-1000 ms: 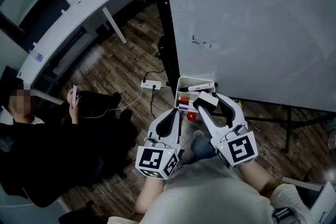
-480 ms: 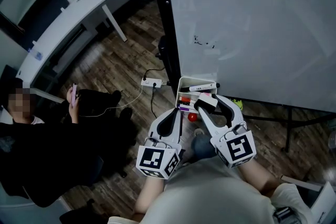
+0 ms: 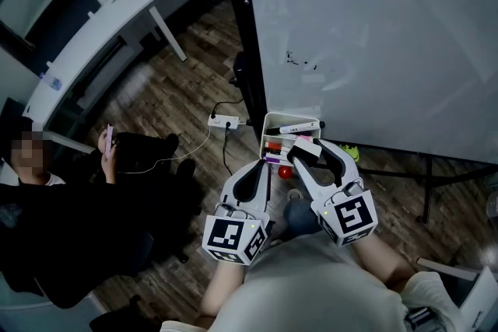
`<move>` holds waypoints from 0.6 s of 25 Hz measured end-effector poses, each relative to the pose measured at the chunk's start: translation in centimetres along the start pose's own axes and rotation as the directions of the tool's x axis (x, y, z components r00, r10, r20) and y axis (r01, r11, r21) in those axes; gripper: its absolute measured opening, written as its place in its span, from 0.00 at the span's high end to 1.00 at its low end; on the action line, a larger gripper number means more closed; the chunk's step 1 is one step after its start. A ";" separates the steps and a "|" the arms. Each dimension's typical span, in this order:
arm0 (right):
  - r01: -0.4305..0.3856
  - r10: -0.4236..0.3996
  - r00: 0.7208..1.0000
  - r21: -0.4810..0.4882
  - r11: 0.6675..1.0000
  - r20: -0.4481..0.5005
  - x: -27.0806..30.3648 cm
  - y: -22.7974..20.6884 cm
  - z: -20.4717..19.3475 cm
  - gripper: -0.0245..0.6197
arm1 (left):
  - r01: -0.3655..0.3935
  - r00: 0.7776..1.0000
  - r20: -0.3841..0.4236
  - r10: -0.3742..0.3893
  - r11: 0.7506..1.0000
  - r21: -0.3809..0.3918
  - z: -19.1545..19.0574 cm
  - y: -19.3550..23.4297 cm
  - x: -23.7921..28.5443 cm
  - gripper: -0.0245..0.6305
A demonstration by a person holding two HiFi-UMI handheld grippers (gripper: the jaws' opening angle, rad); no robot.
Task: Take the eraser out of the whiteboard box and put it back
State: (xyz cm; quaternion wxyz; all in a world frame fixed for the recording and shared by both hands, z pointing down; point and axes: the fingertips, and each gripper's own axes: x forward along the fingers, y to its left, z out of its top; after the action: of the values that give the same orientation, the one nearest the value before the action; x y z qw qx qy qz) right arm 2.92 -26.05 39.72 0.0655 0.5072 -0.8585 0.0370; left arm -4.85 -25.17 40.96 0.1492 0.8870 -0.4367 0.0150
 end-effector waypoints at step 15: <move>0.004 -0.003 1.000 0.006 1.000 -0.002 -0.9 0.8 0.2 0.59 | 0.008 1.000 0.007 -0.008 1.000 -0.001 0.3 -0.7 -1.3 0.96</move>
State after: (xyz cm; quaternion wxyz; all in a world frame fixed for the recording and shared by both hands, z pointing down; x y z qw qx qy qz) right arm 2.65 -24.93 39.36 0.0647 0.5089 -0.8575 0.0399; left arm -5.15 -23.81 40.33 0.1481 0.8889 -0.4335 0.0111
